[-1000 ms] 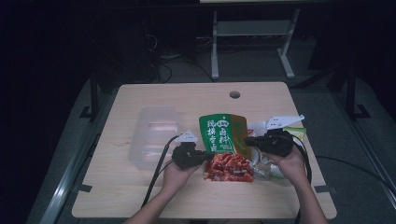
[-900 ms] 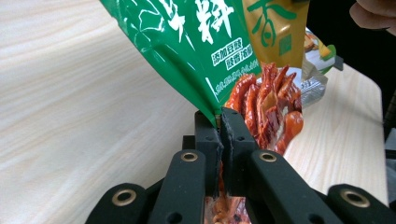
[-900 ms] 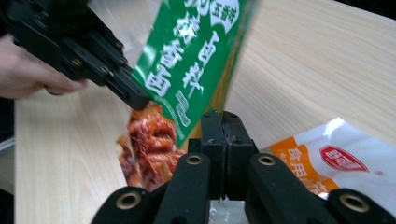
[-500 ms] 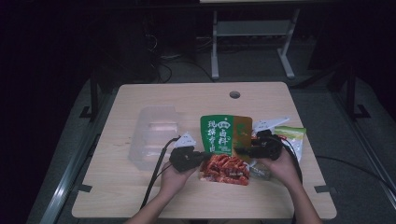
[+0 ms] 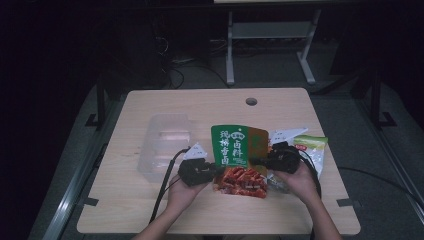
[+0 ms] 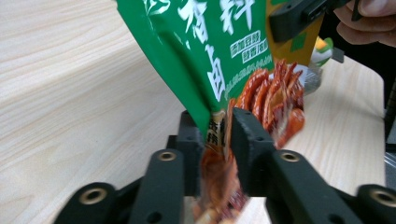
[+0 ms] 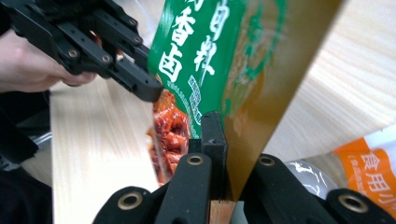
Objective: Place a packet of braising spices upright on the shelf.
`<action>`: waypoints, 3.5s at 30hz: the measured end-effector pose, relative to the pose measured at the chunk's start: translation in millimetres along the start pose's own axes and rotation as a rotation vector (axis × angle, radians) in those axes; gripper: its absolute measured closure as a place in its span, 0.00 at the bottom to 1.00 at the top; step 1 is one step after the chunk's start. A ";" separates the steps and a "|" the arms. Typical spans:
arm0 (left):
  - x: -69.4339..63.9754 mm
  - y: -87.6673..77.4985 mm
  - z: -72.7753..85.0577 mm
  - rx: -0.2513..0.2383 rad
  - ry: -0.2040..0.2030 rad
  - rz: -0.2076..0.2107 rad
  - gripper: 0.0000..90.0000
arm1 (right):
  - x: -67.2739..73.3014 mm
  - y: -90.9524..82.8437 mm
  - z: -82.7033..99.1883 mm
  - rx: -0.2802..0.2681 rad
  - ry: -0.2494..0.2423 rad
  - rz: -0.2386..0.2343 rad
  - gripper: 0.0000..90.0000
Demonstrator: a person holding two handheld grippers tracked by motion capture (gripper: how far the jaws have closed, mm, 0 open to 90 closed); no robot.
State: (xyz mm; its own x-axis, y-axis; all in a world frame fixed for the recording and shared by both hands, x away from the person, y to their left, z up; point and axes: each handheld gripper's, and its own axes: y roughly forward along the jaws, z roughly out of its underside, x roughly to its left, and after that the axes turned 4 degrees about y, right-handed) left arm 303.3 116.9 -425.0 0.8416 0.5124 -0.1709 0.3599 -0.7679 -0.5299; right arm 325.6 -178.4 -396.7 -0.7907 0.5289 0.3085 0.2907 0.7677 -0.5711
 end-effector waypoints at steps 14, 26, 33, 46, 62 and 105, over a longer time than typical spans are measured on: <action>-18.1 -26.6 16.4 0.017 0.094 -0.043 0.56 | 35.5 -21.5 -18.4 -0.061 -0.105 0.041 1.00; -22.9 -41.6 28.9 -0.002 0.120 0.009 0.55 | 37.2 -26.1 -53.5 -0.074 -0.104 0.066 1.00; -23.8 -42.2 30.4 0.006 0.138 0.021 0.52 | 41.6 -17.3 -78.7 -0.065 -0.128 0.069 1.00; -25.5 -42.4 30.4 0.009 0.179 0.035 0.46 | 35.0 14.9 -118.7 -0.059 -0.141 0.046 1.00; -27.1 -38.5 33.2 0.033 0.200 0.043 0.41 | 45.6 57.9 -165.2 -0.070 -0.174 0.012 1.00; -28.4 -38.4 34.5 0.021 0.192 0.053 0.40 | 26.8 185.7 -210.8 -0.108 -0.114 -0.031 1.00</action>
State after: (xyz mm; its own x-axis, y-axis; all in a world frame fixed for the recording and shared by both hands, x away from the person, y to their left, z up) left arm 251.7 145.1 -428.4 0.9212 0.3870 -0.0392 0.3058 -0.7827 -0.5422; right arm 471.9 54.6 -334.2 -0.8545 0.4644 0.2330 0.3164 0.8208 -0.4755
